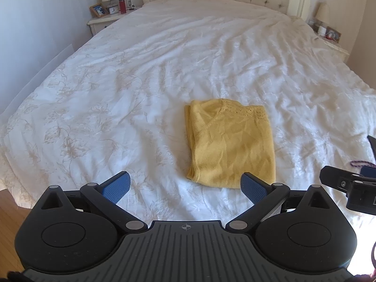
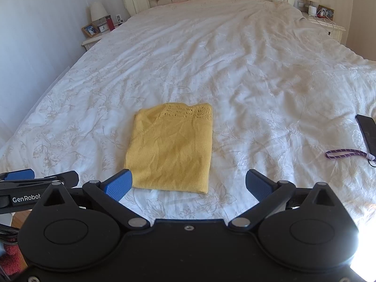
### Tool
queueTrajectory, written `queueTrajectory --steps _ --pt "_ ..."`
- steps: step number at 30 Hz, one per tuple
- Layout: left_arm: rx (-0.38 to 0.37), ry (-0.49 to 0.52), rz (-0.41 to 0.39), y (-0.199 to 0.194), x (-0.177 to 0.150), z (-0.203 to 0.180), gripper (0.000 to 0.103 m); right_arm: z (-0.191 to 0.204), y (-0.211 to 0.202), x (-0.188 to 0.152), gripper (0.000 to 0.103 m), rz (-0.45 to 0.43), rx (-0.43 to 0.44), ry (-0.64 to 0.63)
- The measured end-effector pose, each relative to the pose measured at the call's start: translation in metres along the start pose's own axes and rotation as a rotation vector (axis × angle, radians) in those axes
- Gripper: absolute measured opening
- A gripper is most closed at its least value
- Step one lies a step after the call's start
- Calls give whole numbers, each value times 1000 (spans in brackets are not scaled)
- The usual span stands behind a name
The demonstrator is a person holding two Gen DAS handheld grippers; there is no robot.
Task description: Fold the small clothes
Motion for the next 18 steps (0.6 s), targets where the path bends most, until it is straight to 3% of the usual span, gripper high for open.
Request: queueTrajectory --steps 18 --pt "10 -9 19 10 -1 7 102 10 13 -4 102 31 -4 -2"
Point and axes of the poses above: each gripper's, at about its wrist camera, not at the fingertips, and y roughly the way its jaws point, z to its left, x to its top, the point moved 7 cm from there along y, roughly the way its jaws point, and after that the axes turned 15 degrees about -x, right-handed, at the moved point
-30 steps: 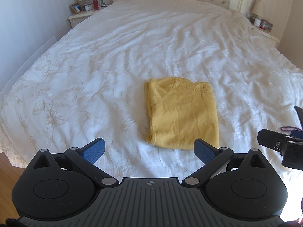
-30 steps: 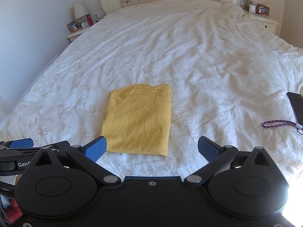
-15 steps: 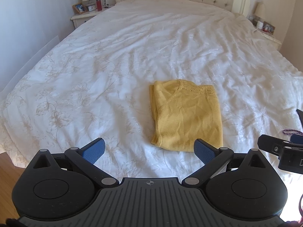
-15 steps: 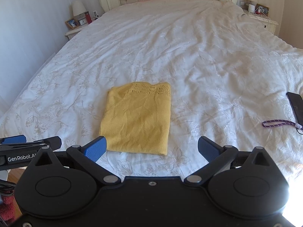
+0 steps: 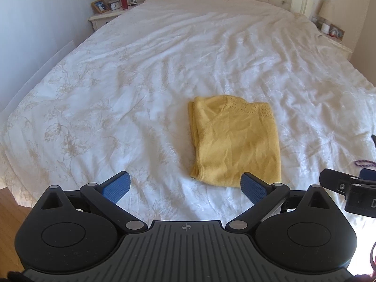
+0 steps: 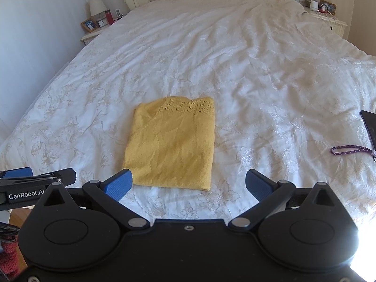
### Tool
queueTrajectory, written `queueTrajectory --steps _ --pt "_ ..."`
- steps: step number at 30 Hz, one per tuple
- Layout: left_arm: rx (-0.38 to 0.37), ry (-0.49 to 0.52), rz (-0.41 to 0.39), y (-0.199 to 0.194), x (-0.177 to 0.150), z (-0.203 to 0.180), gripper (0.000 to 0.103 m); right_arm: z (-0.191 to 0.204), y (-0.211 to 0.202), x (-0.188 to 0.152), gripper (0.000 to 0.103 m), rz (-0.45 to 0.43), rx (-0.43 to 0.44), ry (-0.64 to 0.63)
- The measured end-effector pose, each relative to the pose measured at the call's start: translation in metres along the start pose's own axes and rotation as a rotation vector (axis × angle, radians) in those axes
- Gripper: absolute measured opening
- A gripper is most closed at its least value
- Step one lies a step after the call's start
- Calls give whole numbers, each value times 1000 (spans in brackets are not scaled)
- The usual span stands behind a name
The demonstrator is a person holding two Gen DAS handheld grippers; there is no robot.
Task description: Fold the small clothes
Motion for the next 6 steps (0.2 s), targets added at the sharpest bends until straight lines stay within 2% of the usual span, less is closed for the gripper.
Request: queueTrajectory --steps 6 --pt "-3 5 7 3 1 0 101 2 4 1 102 12 2 3"
Point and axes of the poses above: each gripper's, at about its wrist camera, not at the fingertips, and y roughly the way its jaws point, z to its left, x to its top, the point moved 7 cm from there along y, roughly the way its jaws point, and after that the axes turned 15 degrees about -x, right-handed, at the moved point
